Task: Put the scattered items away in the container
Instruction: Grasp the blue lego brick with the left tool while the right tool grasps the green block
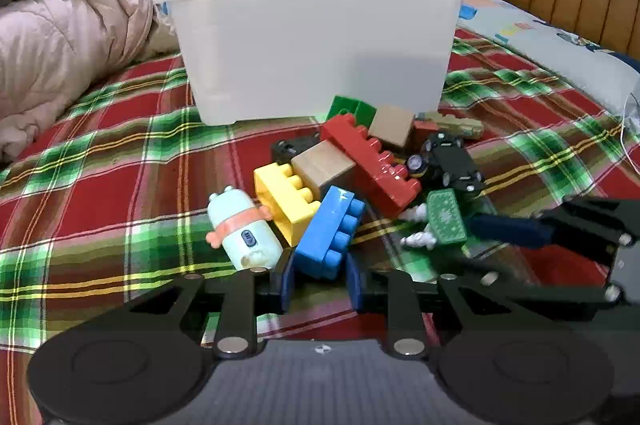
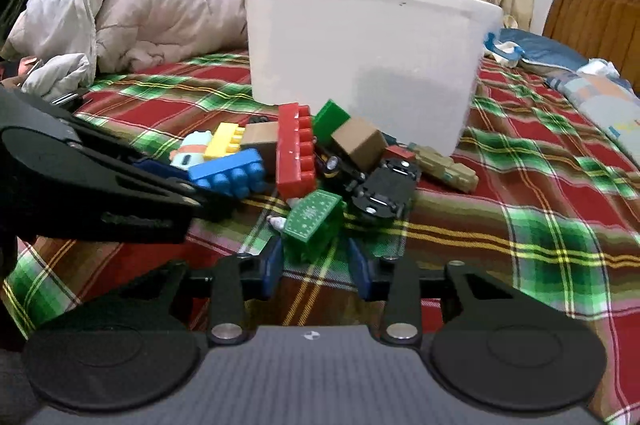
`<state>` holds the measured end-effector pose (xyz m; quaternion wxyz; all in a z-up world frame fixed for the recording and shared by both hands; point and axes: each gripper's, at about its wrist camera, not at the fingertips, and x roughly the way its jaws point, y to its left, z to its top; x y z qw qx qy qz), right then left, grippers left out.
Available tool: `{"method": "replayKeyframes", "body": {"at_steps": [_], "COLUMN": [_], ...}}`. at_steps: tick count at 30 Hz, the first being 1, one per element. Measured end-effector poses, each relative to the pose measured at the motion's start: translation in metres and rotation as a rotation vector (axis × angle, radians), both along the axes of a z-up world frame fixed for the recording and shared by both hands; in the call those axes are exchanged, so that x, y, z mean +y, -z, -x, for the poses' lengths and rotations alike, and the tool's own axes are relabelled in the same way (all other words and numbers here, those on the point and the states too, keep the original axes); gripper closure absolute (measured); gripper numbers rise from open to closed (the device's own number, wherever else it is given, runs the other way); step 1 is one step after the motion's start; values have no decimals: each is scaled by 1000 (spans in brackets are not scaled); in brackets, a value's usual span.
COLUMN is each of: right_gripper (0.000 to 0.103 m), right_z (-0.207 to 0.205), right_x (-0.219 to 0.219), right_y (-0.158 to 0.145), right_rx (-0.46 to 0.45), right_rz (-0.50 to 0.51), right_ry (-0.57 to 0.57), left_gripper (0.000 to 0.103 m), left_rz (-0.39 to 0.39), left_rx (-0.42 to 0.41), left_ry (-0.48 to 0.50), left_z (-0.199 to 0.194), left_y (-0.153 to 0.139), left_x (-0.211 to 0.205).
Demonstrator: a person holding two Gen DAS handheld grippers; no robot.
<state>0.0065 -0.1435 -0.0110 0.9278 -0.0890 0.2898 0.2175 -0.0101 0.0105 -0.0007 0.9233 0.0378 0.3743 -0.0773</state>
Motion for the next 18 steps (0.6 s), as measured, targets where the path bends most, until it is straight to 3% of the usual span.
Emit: {"method": "replayKeyframes", "body": {"at_steps": [5, 9, 10, 15, 18], "right_gripper": [66, 68, 72, 73, 71], "right_z": [-3, -8, -9, -13, -14], "right_x": [-5, 0, 2, 5, 4], "right_y": [-3, 0, 1, 1, 0], "right_rx": [11, 39, 38, 17, 12], "right_rz": [-23, -73, -70, -84, -77], "right_ry": [50, 23, 17, 26, 56], "left_gripper": [73, 73, 74, 69, 63], "left_rz": [-30, -10, -26, 71, 67], "left_rx": [-17, -53, -75, -29, -28], "left_ry": [8, 33, 27, 14, 38], "left_z": [-5, -4, -5, -13, -13], "left_y": [0, 1, 0, 1, 1], "left_x": [-1, -5, -6, 6, 8]}}
